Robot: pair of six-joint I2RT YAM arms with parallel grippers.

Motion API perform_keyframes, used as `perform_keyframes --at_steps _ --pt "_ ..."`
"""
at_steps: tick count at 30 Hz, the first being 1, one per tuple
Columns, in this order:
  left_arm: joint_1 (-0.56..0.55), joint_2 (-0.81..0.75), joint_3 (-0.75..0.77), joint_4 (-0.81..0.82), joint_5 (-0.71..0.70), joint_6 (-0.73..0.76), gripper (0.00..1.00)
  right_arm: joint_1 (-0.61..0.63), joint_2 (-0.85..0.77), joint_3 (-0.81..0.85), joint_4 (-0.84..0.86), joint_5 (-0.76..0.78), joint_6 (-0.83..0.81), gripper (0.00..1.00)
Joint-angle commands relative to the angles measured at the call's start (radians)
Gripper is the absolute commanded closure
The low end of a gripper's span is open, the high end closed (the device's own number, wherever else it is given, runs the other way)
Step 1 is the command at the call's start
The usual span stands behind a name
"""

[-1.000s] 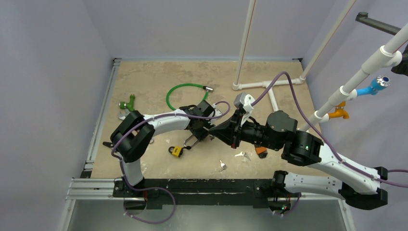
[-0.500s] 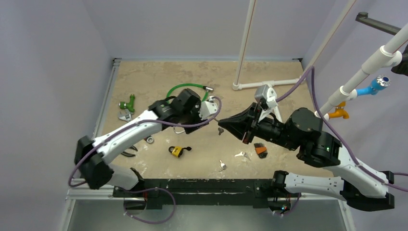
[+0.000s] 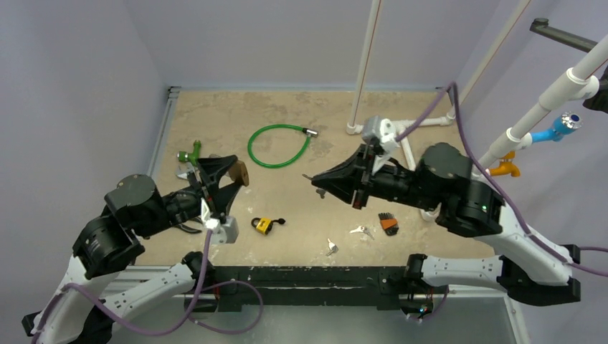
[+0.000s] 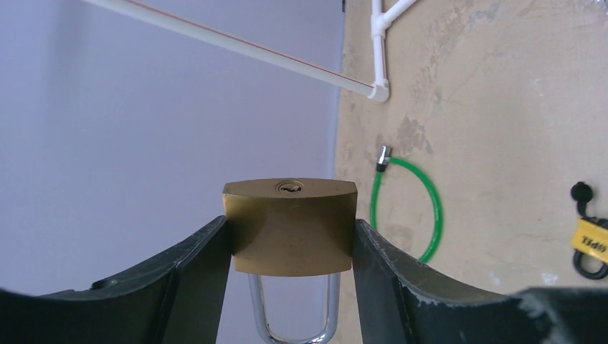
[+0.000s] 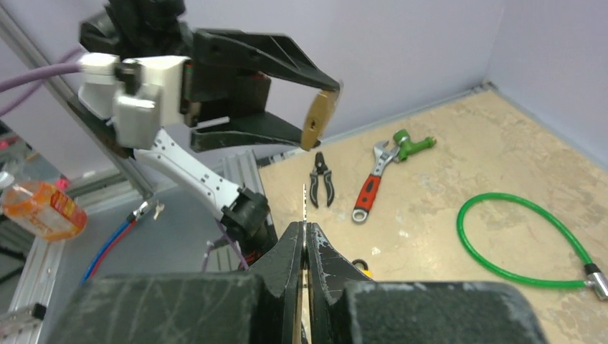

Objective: Unlock with the key

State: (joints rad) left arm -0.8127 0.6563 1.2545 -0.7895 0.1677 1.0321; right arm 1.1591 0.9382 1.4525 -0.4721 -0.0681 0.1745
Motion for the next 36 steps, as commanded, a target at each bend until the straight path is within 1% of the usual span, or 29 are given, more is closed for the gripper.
perform_keyframes --at_steps 1,3,7,11,19,26,36 --pt "-0.009 -0.061 0.000 0.012 0.097 0.304 1.00 -0.002 0.146 0.095 -0.076 -0.066 -0.065 1.00" --pt "-0.009 -0.078 0.026 -0.031 0.111 0.358 1.00 -0.002 0.186 0.124 -0.092 -0.076 -0.079 1.00" --pt "-0.010 -0.070 0.092 -0.093 0.128 0.399 1.00 -0.002 0.252 0.167 -0.097 -0.096 -0.098 1.00" --pt "-0.010 -0.076 0.094 -0.128 0.145 0.494 1.00 -0.002 0.302 0.205 -0.099 -0.115 -0.113 1.00" --pt "-0.010 -0.079 0.017 -0.037 0.121 0.507 1.00 -0.003 0.350 0.228 -0.071 -0.157 -0.127 1.00" --pt "-0.010 -0.041 0.019 0.020 -0.004 0.484 1.00 -0.002 0.390 0.224 -0.054 -0.141 -0.118 1.00" --pt "-0.009 -0.038 0.010 0.035 -0.045 0.474 1.00 -0.002 0.416 0.218 0.018 -0.119 -0.137 1.00"
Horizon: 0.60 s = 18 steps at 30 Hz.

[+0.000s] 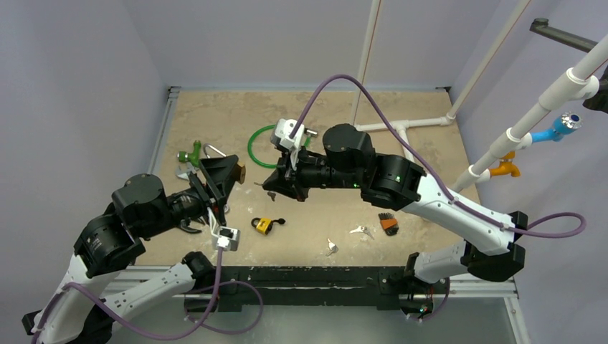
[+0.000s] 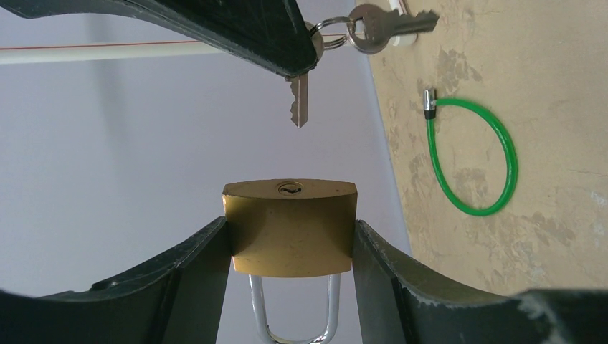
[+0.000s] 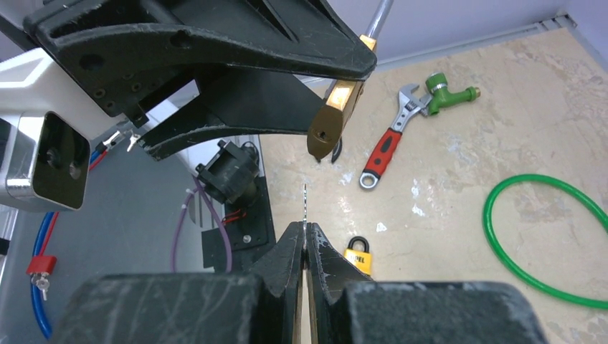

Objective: Unlock with the key

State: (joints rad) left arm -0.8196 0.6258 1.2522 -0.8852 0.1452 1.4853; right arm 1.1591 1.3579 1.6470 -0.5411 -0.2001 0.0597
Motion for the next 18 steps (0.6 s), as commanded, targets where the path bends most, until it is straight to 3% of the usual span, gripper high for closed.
perform_keyframes --at_steps 1,18 --pt "-0.004 -0.010 0.010 0.130 -0.021 0.022 1.00 -0.003 -0.003 0.021 0.099 0.014 -0.020 1.00" --pt "-0.003 -0.026 -0.006 0.172 -0.033 0.034 1.00 -0.002 0.046 0.043 0.160 -0.018 0.011 1.00"
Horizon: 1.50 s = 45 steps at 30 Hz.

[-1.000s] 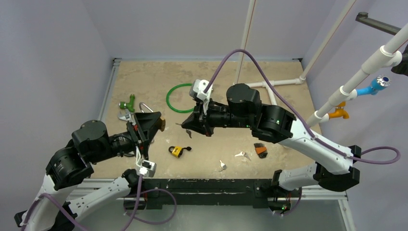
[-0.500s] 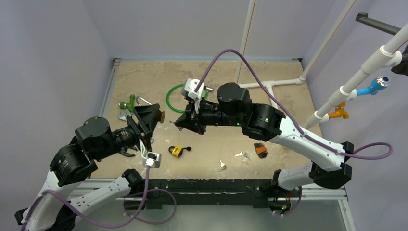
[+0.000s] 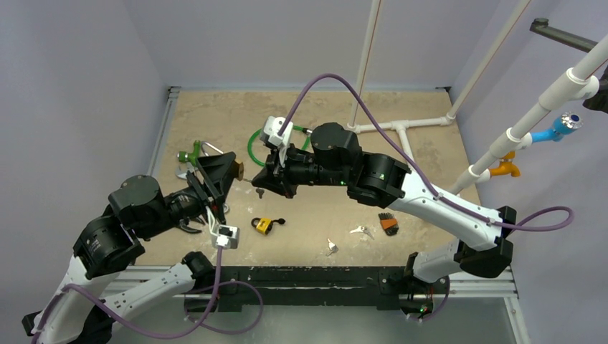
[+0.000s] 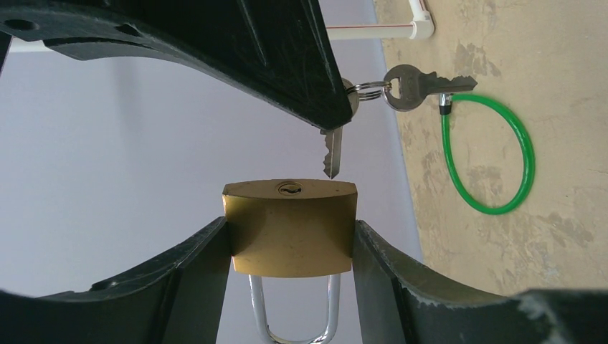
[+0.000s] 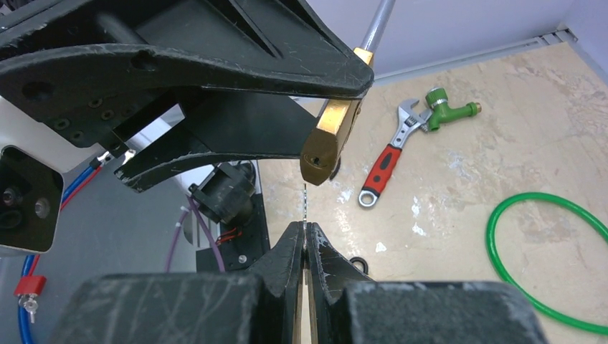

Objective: Unlock with the key

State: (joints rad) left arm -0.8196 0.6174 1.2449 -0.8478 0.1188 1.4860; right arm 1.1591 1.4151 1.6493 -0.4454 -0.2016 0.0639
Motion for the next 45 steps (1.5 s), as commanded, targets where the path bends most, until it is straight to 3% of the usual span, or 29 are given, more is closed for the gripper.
perform_keyframes --at_steps 1,45 --pt "-0.003 -0.019 0.001 0.135 -0.007 0.035 1.00 -0.003 -0.010 0.042 0.066 -0.016 0.006 1.00" --pt "-0.003 -0.038 -0.026 0.151 0.016 0.077 1.00 -0.007 -0.021 0.034 0.100 0.033 -0.042 1.00"
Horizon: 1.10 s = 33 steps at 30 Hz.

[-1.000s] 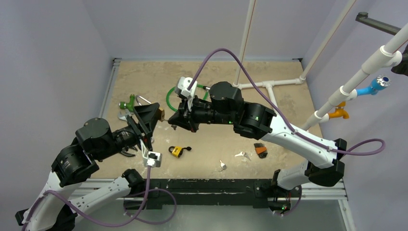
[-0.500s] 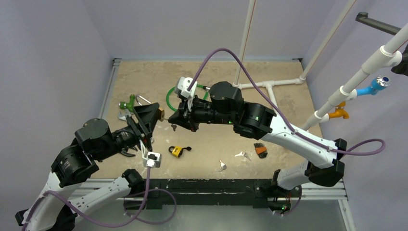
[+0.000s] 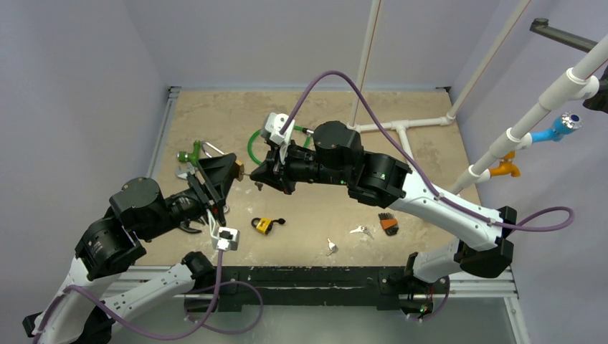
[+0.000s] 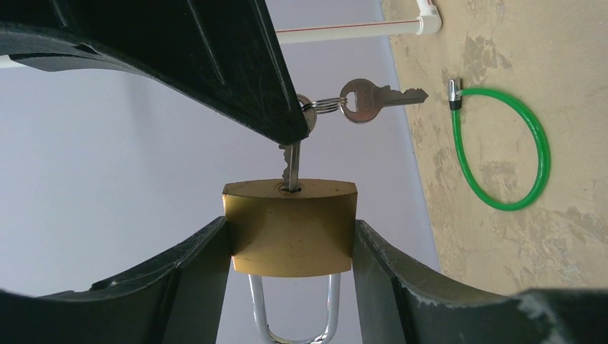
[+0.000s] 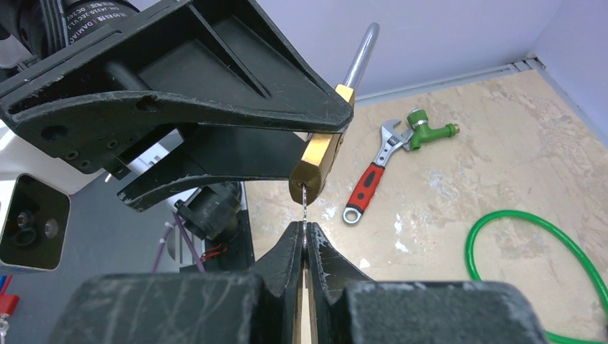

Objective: Unlock with the key

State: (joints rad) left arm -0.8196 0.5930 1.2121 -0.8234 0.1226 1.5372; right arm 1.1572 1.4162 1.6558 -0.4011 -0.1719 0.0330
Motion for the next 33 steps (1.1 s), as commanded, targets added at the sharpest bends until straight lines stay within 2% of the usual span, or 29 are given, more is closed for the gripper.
perform_keyframes --at_steps 1,21,33 --pt "-0.003 -0.012 0.007 0.126 0.010 0.025 1.00 -0.005 -0.020 0.027 0.056 0.000 -0.009 1.00" --pt "-0.003 0.007 -0.004 0.117 -0.047 0.051 1.00 -0.005 0.046 0.063 0.051 0.111 0.016 1.00" --pt "-0.014 0.044 0.012 0.121 -0.133 0.058 1.00 0.000 0.035 -0.022 0.199 0.169 0.077 1.00"
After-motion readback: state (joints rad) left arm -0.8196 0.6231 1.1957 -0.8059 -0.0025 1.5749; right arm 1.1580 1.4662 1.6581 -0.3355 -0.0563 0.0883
